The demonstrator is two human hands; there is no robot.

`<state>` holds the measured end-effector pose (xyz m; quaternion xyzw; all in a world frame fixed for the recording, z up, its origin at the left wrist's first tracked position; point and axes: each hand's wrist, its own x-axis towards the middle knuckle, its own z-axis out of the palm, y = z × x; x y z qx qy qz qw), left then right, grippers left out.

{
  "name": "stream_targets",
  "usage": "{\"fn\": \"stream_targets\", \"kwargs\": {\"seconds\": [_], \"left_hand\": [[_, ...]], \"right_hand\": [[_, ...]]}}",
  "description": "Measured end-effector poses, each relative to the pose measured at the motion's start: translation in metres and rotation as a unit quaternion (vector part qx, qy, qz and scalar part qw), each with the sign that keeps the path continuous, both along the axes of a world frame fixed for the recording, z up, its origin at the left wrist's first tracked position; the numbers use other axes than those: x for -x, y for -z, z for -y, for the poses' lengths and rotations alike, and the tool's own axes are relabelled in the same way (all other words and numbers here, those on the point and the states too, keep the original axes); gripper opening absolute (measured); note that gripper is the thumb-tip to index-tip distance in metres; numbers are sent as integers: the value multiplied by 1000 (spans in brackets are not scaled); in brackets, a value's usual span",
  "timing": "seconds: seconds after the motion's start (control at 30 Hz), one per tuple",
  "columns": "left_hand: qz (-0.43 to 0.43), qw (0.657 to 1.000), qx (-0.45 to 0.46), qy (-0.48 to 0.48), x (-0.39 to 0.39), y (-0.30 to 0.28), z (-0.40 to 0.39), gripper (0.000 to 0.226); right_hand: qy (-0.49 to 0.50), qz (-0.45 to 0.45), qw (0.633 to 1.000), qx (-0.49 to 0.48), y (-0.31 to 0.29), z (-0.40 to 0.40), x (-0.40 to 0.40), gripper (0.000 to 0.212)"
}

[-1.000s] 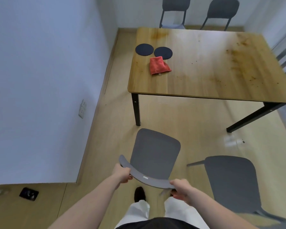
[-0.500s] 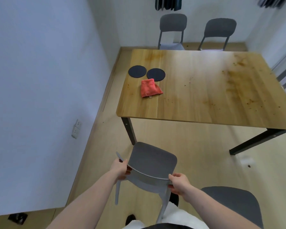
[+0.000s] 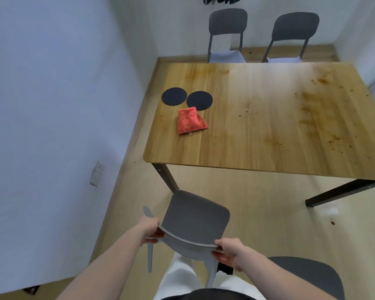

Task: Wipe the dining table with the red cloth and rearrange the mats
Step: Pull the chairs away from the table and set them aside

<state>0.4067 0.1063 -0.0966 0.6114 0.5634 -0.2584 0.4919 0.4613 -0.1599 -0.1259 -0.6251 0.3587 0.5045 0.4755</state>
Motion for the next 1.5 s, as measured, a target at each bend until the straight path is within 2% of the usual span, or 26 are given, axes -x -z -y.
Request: {"fn": "stream_targets", "kwargs": {"seconds": [0.13,0.23,0.33,0.43,0.77,0.93,1.03,1.3,1.4,1.5], "left_hand": [[0,1000,16,10,-4,13,-11,21],[-2,999,43,28,-19,16,-21,21],[14,998,51,41,-56,16,-25,24],[26,998,57,15,-93,18,-26,29],[64,989,100,-85,-126,41,-53,14],[60,983,134,-108,-131,51,-53,11],[46,978,159,-129,-133,60,-53,13],[9,978,149,-145,-149,88,-46,14],[13,981,140,-132,-154,93,-47,16],[22,982,140,-122,-167,92,-46,15]], "right_hand": [[10,-43,999,-12,6,4,-11,20],[20,-52,998,3,0,3,-26,10],[55,-26,998,10,-11,-9,-56,22],[73,2,997,27,-20,-20,-91,27],[62,40,994,81,-25,-53,-163,16],[40,46,992,115,-9,-56,-178,10],[65,49,990,118,3,-58,-181,14],[96,37,985,140,45,-54,-191,16],[117,44,984,128,55,-55,-193,18],[150,52,979,129,62,-57,-208,30]]}}
